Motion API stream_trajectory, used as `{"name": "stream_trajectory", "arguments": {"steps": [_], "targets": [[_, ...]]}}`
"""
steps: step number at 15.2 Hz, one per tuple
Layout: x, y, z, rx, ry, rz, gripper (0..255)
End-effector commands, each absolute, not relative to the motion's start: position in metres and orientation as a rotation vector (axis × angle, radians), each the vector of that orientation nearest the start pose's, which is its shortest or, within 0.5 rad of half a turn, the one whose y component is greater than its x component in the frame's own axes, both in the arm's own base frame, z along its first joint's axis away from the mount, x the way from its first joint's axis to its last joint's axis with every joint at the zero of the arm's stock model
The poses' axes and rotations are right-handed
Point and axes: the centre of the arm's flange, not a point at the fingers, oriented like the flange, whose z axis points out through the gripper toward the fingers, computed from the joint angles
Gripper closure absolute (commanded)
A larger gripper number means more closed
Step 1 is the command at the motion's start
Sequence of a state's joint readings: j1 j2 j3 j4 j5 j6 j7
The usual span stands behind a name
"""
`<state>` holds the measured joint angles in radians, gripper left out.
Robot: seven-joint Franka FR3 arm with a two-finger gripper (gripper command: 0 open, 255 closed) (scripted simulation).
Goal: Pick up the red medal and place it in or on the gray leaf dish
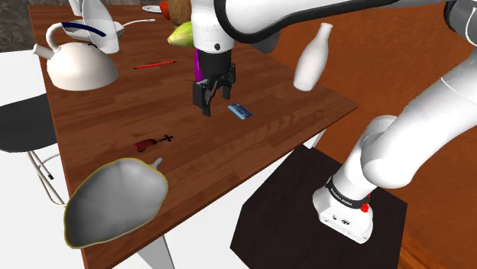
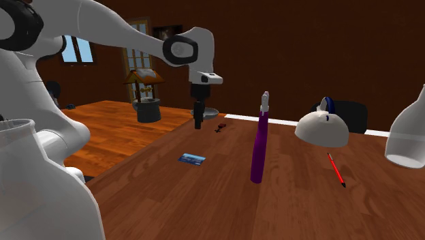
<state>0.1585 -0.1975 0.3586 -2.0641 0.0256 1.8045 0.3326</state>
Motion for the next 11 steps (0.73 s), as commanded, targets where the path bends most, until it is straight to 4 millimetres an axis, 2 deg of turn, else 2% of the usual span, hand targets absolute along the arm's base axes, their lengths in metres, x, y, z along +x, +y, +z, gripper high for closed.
{"name": "stream_trajectory", "arguments": {"steps": [1,11], "targets": [[0.432,0.280,0.502,-3.194,-0.291,0.072,0],[0.471,0.400,0.482,-3.168,-0.394,0.034,0]]}}
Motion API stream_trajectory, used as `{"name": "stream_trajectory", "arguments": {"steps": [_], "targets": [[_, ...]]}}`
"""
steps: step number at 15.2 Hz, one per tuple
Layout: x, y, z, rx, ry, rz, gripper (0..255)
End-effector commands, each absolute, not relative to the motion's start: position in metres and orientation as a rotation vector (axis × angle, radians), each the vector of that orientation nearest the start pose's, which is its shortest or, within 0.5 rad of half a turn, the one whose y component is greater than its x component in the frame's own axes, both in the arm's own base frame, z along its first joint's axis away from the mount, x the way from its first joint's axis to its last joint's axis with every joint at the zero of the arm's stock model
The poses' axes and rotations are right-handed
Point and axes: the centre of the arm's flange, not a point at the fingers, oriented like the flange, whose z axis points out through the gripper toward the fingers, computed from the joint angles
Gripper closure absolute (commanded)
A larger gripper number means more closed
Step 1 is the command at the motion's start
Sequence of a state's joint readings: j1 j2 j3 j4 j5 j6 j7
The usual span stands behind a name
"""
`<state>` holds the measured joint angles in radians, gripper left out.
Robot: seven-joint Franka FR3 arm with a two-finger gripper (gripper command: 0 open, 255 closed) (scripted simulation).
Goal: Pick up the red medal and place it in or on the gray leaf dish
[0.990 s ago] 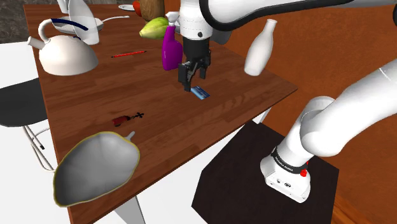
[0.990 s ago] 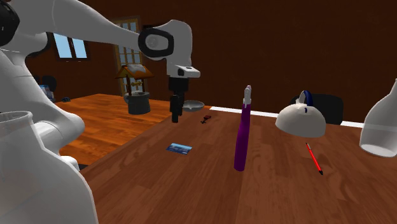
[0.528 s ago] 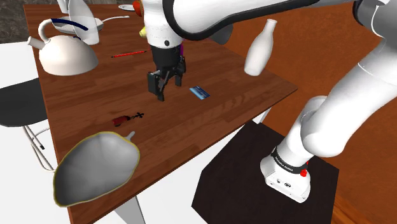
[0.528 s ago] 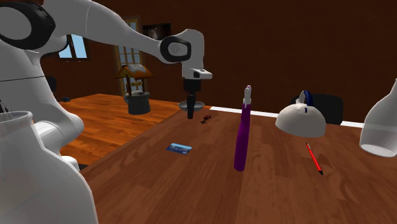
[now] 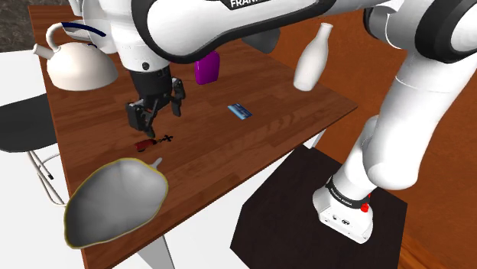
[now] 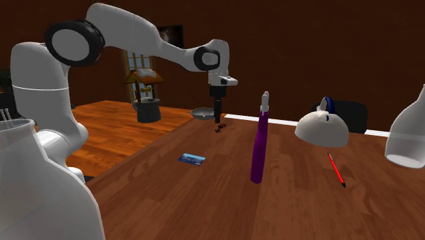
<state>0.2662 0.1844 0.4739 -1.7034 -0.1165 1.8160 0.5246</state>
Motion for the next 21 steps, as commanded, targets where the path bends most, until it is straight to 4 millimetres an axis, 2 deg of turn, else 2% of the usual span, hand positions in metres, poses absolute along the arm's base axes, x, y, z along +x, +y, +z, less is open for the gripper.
{"name": "stream_trajectory", "arguments": {"steps": [1,4,12,19,20,21], "targets": [[0.475,0.412,0.480,-3.165,-0.404,0.030,0],[0.484,0.444,0.475,-3.158,-0.431,0.021,0],[0.483,0.443,0.435,-3.158,-0.431,0.021,0],[0.483,0.443,0.435,-3.158,-0.431,0.021,0],[0.483,0.443,0.435,-3.158,-0.431,0.021,255],[0.483,0.443,0.435,-3.158,-0.431,0.021,255]]}}
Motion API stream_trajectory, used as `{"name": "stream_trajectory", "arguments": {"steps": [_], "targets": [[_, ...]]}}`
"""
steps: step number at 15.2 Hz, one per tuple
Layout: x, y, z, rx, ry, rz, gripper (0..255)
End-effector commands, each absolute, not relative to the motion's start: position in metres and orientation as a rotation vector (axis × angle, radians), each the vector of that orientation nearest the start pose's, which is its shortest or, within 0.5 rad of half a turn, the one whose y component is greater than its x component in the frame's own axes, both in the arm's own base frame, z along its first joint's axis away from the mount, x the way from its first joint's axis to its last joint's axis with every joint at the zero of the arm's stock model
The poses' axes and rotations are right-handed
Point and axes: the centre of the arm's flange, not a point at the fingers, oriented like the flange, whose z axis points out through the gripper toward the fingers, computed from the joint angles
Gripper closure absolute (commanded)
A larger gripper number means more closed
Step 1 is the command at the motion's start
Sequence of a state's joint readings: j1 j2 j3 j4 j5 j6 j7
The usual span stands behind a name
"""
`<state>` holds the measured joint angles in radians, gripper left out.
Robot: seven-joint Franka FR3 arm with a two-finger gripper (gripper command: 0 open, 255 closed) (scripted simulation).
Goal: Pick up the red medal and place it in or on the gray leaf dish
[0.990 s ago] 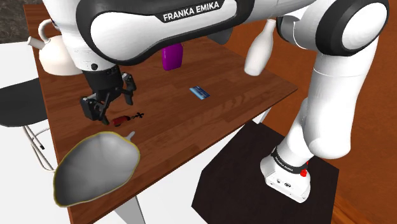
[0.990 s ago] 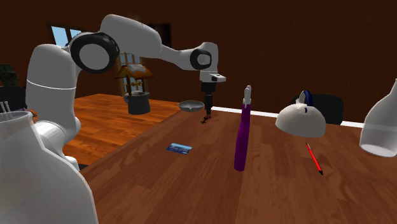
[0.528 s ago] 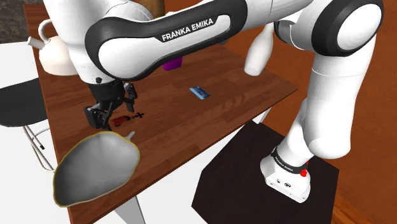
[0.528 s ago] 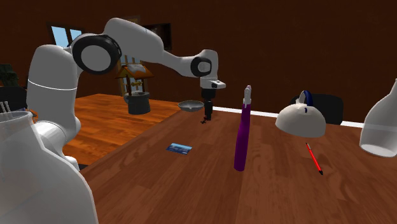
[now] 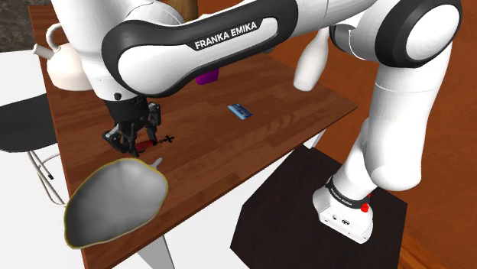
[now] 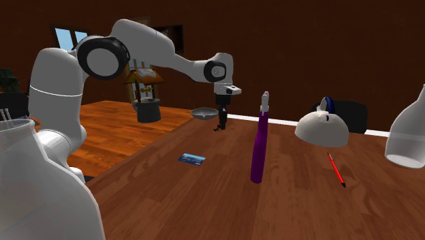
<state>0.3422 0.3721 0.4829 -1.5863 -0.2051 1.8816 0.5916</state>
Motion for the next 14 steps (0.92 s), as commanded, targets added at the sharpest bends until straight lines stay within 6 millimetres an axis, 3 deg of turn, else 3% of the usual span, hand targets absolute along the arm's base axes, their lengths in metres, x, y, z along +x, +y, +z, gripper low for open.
{"name": "stream_trajectory", "arguments": {"steps": [1,8,14], "targets": [[0.483,0.442,0.435,-3.158,-0.431,0.021,255],[0.483,0.443,0.435,-3.158,-0.431,0.021,255],[0.483,0.443,0.467,-3.158,-0.431,0.021,255]]}}
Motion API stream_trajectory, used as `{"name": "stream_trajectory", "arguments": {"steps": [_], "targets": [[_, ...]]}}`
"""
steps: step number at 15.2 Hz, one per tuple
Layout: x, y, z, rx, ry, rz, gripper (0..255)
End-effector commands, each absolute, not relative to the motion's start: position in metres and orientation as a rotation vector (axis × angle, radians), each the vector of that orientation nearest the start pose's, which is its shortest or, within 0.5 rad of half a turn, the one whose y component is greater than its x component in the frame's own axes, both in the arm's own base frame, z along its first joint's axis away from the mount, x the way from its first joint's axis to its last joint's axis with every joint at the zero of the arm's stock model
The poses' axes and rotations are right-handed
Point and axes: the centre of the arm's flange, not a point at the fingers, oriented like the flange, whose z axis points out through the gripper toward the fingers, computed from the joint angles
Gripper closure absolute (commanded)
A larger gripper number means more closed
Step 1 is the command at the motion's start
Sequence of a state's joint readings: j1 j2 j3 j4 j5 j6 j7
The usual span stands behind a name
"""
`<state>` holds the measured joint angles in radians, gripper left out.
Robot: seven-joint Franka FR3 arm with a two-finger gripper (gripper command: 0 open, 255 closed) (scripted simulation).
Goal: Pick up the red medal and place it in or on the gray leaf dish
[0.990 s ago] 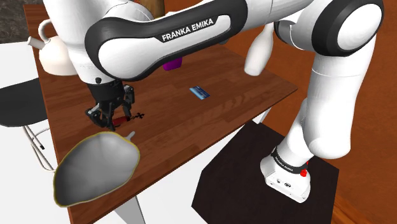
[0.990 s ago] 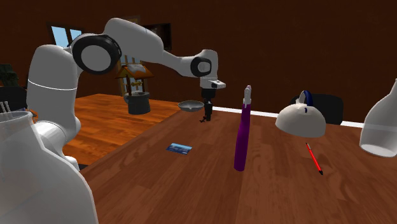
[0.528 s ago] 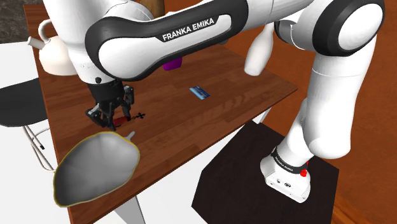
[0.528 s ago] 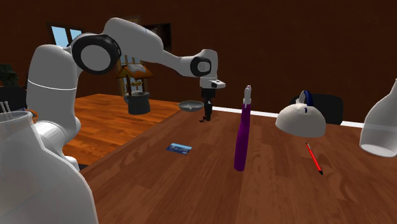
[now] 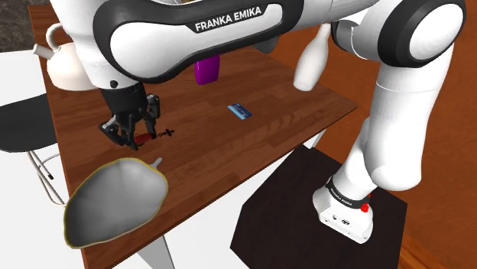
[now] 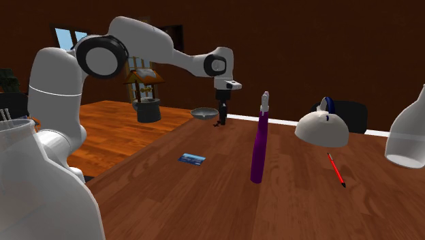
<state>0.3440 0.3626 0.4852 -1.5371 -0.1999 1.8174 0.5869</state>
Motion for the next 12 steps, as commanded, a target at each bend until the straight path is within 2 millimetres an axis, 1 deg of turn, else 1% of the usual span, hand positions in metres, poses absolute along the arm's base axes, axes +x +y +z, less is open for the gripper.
{"name": "stream_trajectory", "arguments": {"steps": [1,12], "targets": [[0.483,0.443,0.472,-3.158,-0.431,0.021,255],[0.483,0.443,0.530,-3.158,-0.431,0.021,255]]}}
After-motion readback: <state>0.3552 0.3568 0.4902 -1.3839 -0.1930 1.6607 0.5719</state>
